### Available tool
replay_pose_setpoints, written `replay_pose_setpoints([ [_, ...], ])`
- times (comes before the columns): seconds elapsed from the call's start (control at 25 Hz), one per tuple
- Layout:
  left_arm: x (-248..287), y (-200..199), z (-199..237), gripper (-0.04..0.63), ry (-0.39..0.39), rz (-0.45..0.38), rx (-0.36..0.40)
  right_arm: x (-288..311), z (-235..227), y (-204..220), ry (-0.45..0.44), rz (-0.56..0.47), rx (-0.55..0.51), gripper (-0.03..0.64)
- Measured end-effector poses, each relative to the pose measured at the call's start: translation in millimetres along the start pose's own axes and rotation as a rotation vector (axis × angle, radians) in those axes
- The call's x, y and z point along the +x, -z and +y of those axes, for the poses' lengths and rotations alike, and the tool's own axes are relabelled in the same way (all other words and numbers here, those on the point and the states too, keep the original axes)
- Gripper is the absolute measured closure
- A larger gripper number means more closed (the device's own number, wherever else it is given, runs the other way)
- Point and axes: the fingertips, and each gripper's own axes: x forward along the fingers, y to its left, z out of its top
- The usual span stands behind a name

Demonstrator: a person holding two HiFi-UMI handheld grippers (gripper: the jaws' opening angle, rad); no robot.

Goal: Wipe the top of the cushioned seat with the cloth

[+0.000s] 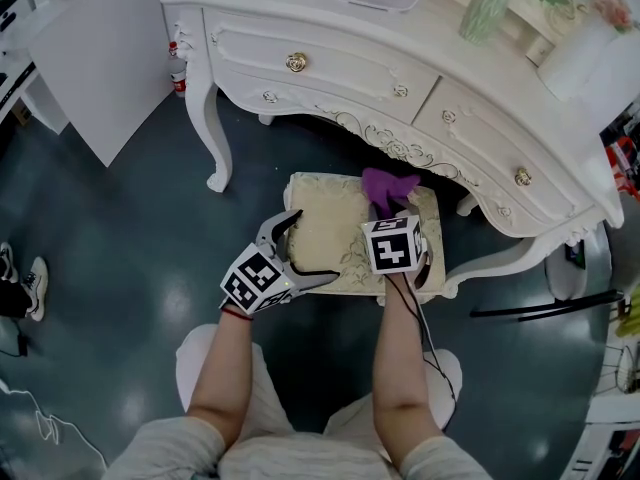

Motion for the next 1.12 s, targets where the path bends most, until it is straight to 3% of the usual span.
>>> replay_pose_setpoints([
  [1.12, -3, 1, -1, 0.009, 0.013, -0.018, 0.001, 6, 106, -54, -0.186, -0.049, -0.133, 0.529],
])
